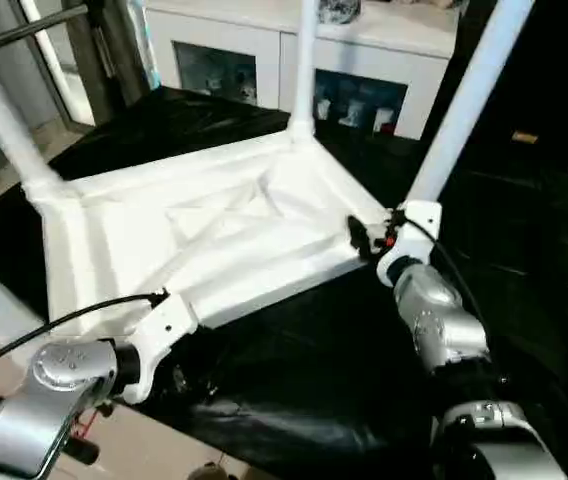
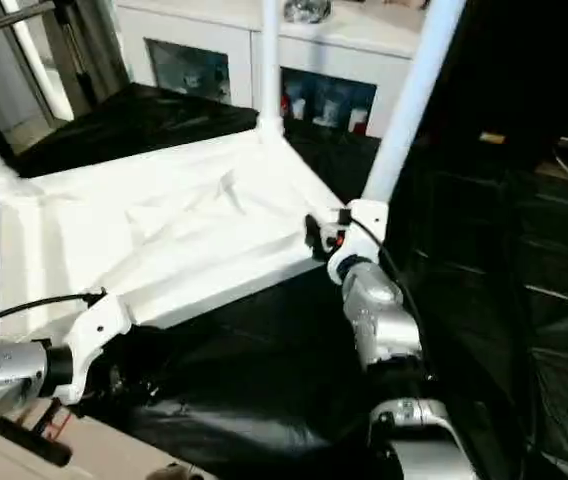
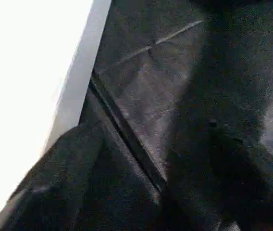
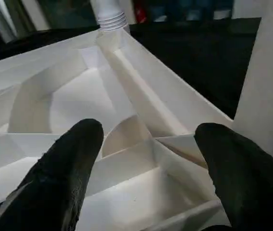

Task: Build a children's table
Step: Rotate leg to tighten

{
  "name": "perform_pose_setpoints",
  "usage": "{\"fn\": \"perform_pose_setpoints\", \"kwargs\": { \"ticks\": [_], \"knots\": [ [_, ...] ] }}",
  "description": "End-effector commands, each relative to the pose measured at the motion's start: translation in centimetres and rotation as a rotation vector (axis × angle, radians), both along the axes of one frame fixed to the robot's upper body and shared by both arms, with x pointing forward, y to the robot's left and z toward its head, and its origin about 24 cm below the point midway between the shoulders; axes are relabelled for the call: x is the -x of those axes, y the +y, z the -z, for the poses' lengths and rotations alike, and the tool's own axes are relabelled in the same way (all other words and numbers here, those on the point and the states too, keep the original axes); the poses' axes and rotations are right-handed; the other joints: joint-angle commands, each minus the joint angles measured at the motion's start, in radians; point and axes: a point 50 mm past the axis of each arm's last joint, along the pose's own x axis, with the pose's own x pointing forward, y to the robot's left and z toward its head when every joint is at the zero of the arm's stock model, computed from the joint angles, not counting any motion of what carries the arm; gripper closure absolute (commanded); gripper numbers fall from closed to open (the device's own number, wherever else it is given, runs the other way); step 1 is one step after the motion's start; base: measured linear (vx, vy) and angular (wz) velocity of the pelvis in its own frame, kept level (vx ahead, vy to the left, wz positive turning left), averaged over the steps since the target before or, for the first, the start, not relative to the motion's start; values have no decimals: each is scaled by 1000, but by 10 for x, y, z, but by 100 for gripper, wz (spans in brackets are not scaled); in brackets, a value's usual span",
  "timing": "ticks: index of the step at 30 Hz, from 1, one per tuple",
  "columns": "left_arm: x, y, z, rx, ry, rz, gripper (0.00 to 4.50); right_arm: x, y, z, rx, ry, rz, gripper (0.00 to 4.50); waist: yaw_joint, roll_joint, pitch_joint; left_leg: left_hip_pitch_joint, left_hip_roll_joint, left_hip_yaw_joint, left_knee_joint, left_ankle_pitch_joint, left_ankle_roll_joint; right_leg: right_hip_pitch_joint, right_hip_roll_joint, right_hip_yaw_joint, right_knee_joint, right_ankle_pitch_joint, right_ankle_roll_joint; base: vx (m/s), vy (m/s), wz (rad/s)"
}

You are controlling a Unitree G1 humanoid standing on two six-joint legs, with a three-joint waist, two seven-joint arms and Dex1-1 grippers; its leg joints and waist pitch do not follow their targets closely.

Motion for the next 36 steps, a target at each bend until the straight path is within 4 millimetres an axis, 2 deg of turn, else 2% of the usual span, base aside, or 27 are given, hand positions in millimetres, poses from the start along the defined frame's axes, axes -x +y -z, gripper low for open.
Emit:
{"fn": "perform_pose_setpoints", "kwargs": {
  "ticks": [1, 6, 9, 11, 15, 20, 21, 22, 25, 26, 29, 32, 33, 36],
  "knots": [
    [-6, 6, -7, -28, -50, -31, 14, -4, -28, -7, 3, -33, 120, 81, -10, 17, -61, 17, 33, -6, -77, -176, -32, 37, -41, 31, -62, -24, -186, 0, 0, 0],
    [-9, 7, -8, -37, -90, -38, 1, -9, -46, -16, 41, -64, 175, 81, -7, 13, -64, 13, 30, -5, -71, -144, -22, 43, -41, 30, -58, 17, -187, 0, 0, 0],
    [-11, 8, -9, -35, -118, -51, 1, -11, -67, -20, 72, -73, 237, 81, -8, 11, -67, 12, 27, -4, -66, -121, -12, 45, -40, 29, -55, 44, -198, 0, 0, 0],
    [-11, 9, -9, -36, -117, -52, 1, -11, -69, -21, 79, -77, 244, 81, -8, 10, -67, 10, 28, -4, -65, -117, -8, 46, -39, 28, -54, 47, -202, 0, 0, 0],
    [-7, 12, -9, -32, -116, -58, 1, -8, -90, -20, 118, -74, 285, 81, -9, 6, -66, 8, 27, -3, -63, -113, 6, 49, -40, 27, -55, 41, -207, 0, 0, 0],
    [2, 18, -9, -15, -125, -60, 1, -5, -102, -18, 135, -64, 315, 81, -11, 9, -65, 6, 28, -4, -63, -132, 12, 47, -41, 26, -58, 16, -214, 0, 0, 0],
    [7, 19, -10, 19, -126, -56, 1, -4, -104, -18, 137, -66, 312, 81, -10, 11, -65, 10, 28, -3, -62, -145, 13, 45, -39, 26, -60, 3, -215, 0, 0, 0],
    [16, 19, -13, 77, -120, -53, 1, -3, -104, -18, 148, -67, 296, 81, -12, 10, -64, 6, 29, -4, -63, -149, 13, 48, -41, 25, -58, 2, -221, 0, 0, 0],
    [26, 23, -14, 141, -107, -70, 1, -2, -100, -17, 161, -79, 252, 81, -14, 11, -63, 5, 30, -3, -62, -154, 22, 45, -38, 25, -58, 13, -230, 0, 0, 0],
    [28, 29, -16, 177, -131, -111, 1, -1, -95, -16, 166, -86, 216, 81, -13, 14, -57, 8, 30, -2, -66, -191, 27, 40, -36, 25, -66, -34, -225, 0, 0, 0],
    [25, 44, -25, 263, -250, -241, 1, 5, -83, -14, 176, -108, 120, 81, -13, 14, -54, 7, 32, -5, -70, -227, 16, 43, -39, 27, -73, -92, -212, 0, 0, 0],
    [32, 58, -26, 235, -260, -275, 1, 15, -67, -9, 201, -119, 13, 81, -16, 9, -53, 2, 33, -9, -73, -218, 25, 44, -37, 28, -70, -73, -193, 0, 0, 0],
    [36, 63, -28, 236, -269, -294, 1, 23, -60, -5, 215, -122, -33, 81, -17, 9, -52, 4, 35, -9, -74, -226, 27, 42, -38, 28, -73, -90, -185, 0, 0, 0],
    [37, 66, -31, 255, -287, -319, 1, 30, -57, -2, 216, -122, -42, 81, -19, 13, -49, 9, 37, -9, -79, -259, 21, 36, -37, 30, -79, -144, -181, 0, 0, 0]
  ]
}}
